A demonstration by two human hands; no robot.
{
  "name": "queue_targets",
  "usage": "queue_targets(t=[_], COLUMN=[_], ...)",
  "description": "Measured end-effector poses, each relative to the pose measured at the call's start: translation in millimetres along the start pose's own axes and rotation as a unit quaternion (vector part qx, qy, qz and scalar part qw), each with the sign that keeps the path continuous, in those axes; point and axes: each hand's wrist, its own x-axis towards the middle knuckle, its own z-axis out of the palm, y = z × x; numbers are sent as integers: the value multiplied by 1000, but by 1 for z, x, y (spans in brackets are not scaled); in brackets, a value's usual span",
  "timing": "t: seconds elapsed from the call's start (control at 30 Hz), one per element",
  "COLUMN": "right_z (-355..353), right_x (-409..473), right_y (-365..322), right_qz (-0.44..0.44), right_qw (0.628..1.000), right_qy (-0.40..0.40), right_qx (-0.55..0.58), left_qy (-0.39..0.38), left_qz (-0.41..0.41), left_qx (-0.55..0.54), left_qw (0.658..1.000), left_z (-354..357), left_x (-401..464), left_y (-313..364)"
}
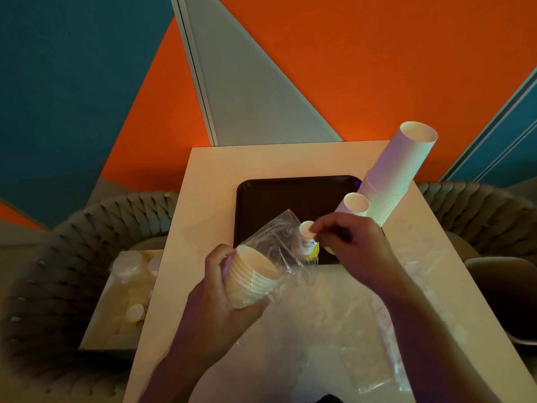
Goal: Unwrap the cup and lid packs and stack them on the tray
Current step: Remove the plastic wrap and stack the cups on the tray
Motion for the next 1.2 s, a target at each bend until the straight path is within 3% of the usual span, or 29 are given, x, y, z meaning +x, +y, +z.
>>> queue_targets(t=[0.33,0.53,0.77,1.0,1.2], right_z=[19,29,40,29,19], right_x=[0,-1,-2,-7,-7], right_y=[-16,-27,-24,-27,-17], right_qz=[2,-82,-30,-13,38], right_qw=[973,943,952,953,961], right_qy=[-213,-300,-299,-245,-198], right_qx=[90,116,65,175,192], left_qy=[-9,-20,-41,-38,-40], left_qz=[-4,0,-14,9,-21], left_qx=[9,-4,-9,10,39], left_qw=[1000,1000,999,999,998], left_z=[0,-1,-2,-1,-2], left_x=[0,-1,-3,-3,-2], left_y=[1,5,10,7,0])
